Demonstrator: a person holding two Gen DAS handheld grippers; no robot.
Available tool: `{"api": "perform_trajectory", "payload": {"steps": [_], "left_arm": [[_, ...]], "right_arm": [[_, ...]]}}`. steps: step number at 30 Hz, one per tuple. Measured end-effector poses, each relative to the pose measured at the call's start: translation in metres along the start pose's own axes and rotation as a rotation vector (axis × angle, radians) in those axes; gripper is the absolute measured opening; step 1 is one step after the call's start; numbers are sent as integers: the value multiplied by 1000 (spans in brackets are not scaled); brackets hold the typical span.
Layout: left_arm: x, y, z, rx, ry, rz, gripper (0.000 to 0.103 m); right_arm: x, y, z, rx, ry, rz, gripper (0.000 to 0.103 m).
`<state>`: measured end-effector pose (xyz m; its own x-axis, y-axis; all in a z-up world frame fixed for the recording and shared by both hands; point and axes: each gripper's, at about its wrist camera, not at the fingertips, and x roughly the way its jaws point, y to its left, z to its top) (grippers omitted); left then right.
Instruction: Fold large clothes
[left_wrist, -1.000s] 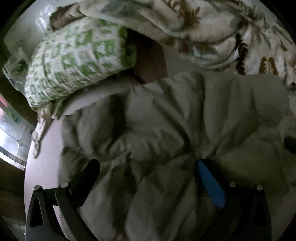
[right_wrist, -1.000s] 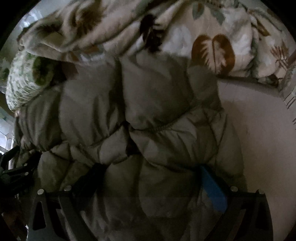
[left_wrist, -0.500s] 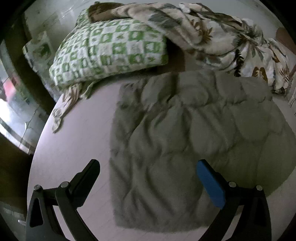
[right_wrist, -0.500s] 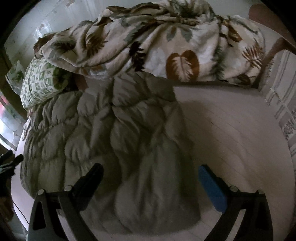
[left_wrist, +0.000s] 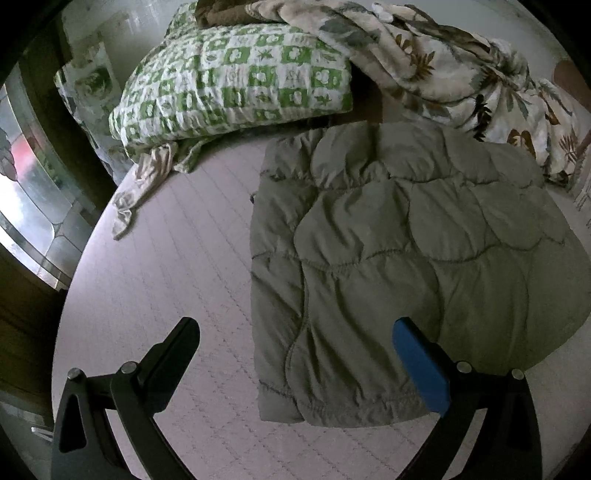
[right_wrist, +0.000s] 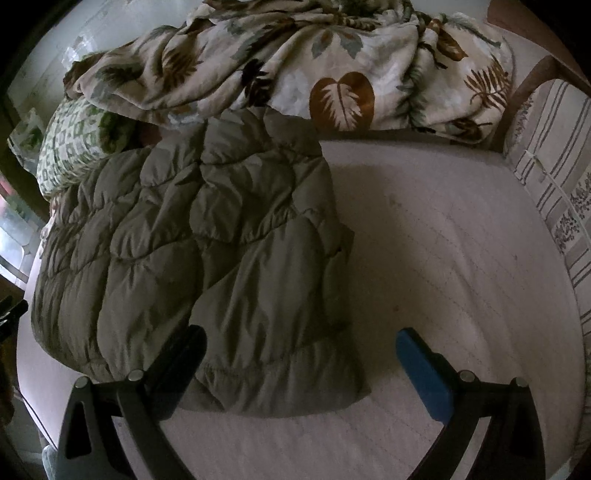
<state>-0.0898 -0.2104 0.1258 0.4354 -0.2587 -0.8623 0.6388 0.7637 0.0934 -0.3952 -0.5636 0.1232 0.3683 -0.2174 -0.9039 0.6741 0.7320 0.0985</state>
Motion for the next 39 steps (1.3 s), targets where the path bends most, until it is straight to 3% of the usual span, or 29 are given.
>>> {"api": "perform_trajectory", "payload": {"steps": [16,22,24,28,35,39], "left_arm": [[21,2,8,-27,29,-52,103],[47,7,15,-68,97,-137,103],[60,8,17,-72,132,-160,103],[90,14,19,-93,208,-232,103],[121,8,24,-19,263,-271,103],[129,-9,26,55,245,-228,103]], "right_arm": [[18,-10,13,48,26,12,103],[38,-20,23,132,90,139,103],[59,-24,27,178,147,208,103],[101,-28,30,223,255,265,103],[142,-32,36,254,348,390,103],[154,-27,37,239,367,402,103]]}}
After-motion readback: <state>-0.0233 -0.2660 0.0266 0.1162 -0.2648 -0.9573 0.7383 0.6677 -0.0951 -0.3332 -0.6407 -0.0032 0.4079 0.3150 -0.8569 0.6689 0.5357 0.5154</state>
